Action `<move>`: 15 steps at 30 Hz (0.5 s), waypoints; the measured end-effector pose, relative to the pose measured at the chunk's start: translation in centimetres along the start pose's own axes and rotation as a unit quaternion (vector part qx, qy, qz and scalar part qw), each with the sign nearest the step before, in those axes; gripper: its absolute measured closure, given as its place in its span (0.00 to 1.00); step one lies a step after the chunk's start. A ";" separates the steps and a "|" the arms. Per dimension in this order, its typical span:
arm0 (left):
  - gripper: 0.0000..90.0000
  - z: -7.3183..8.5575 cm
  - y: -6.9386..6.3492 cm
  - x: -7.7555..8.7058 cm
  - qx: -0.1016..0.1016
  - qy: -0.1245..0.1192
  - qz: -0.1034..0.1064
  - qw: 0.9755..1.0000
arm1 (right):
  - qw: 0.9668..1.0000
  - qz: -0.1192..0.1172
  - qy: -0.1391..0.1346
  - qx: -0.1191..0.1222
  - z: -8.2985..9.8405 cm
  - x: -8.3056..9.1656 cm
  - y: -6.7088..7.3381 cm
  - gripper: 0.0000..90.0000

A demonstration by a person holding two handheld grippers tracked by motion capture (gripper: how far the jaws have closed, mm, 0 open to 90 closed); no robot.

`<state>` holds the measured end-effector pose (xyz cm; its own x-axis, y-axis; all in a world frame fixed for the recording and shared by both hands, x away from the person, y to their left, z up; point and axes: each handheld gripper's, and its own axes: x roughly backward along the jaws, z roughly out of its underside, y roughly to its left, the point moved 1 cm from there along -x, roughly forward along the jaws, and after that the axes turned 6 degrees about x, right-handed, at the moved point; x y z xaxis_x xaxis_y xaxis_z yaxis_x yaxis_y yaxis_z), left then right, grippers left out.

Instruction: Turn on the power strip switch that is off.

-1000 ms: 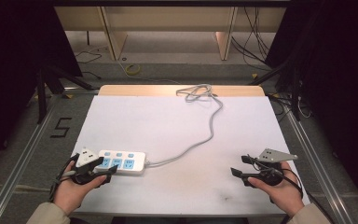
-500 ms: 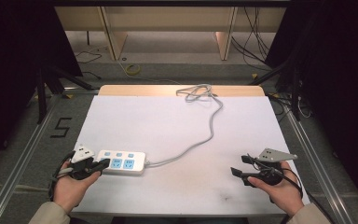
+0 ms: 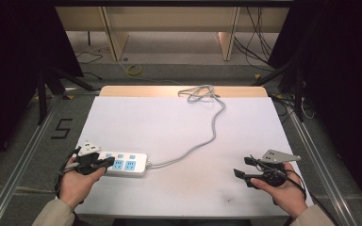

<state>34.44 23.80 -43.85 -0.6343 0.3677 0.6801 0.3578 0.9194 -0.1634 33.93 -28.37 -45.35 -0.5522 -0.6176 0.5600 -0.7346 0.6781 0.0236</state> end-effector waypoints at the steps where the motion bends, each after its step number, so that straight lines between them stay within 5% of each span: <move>1: 1.00 0.0 0.0 0.0 0.000 0.000 0.000 1.000 | 1.000 0.000 0.000 0.001 0.0 0.0 0.0 0.38; 15: 1.00 -0.7 0.0 -0.6 -0.008 0.007 -0.004 1.000 | 1.000 0.001 0.000 0.001 0.0 0.0 0.0 0.38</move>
<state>35.32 23.48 -43.77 -0.6281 0.3584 0.6907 0.3635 0.9200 -0.1467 33.94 -28.37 -45.38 -0.5535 -0.6164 0.5601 -0.7340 0.6788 0.0217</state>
